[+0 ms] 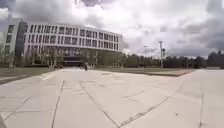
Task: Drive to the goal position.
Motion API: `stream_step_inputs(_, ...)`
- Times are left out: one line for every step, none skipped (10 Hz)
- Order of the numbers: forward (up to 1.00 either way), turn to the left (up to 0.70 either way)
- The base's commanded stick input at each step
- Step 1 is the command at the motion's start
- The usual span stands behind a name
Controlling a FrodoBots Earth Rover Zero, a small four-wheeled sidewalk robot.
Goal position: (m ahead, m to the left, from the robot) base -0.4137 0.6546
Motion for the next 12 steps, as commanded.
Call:
stream_step_inputs(0.7,0.0)
stream_step_inputs(0.7,0.0)
stream_step_inputs(0.7,0.0)
stream_step_inputs(0.7,0.0)
stream_step_inputs(0.7,0.0)
stream_step_inputs(0.7,0.0)
stream_step_inputs(0.7,0.0)
stream_step_inputs(0.7,0.0)
stream_step_inputs(0.7,0.0)
stream_step_inputs(0.7,0.0)
stream_step_inputs(0.7,0.0)
stream_step_inputs(0.7,0.0)
